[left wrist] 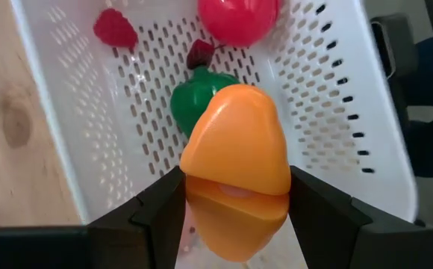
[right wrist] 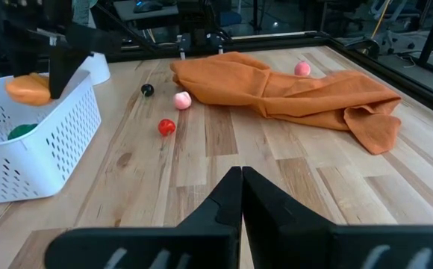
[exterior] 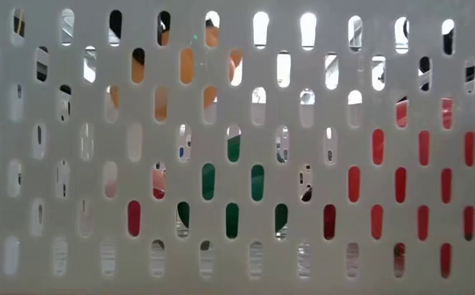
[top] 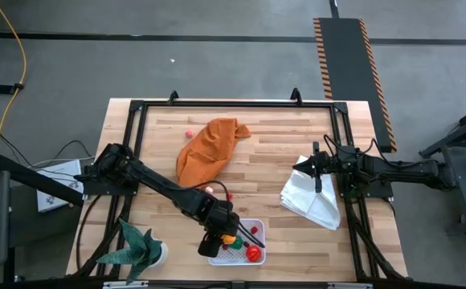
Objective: Pick and placing Produce into tupperware
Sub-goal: Put the yellow pumpkin into the white bin, then put the top peach into the white bin
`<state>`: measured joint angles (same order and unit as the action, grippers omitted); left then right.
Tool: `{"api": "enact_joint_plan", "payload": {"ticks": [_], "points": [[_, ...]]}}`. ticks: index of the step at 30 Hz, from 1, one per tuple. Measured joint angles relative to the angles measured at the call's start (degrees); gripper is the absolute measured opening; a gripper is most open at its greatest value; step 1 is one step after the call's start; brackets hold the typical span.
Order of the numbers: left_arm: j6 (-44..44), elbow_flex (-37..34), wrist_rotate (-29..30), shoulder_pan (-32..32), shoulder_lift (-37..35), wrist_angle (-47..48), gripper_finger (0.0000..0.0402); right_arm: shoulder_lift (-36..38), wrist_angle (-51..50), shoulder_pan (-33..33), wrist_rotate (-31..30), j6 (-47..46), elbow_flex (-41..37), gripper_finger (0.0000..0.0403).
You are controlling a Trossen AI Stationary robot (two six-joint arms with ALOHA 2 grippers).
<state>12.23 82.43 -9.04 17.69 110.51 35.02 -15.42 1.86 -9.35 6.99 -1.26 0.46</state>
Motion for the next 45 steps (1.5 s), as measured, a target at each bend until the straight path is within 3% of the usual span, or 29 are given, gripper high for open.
{"api": "enact_joint_plan", "payload": {"ticks": [5,17,28,45], "points": [[0.2,0.0,-1.0,0.0,0.1,0.3,0.0203,0.0,0.0,0.0,0.0,0.0,0.0,0.0],[0.3,0.0,-0.8,0.0,0.1,0.2,0.0265,0.0,0.0,0.0,0.0,0.0,0.0,0.0],[0.3,0.0,-2.5,0.0,-0.9,-0.8,0.0229,0.0,0.0,0.0,0.0,0.0,0.0,0.0],[0.0,0.0,-3.4,-2.9,-9.2,2.0,0.0173,0.0,0.0,0.0,0.0,0.0,0.0,0.0]]}}
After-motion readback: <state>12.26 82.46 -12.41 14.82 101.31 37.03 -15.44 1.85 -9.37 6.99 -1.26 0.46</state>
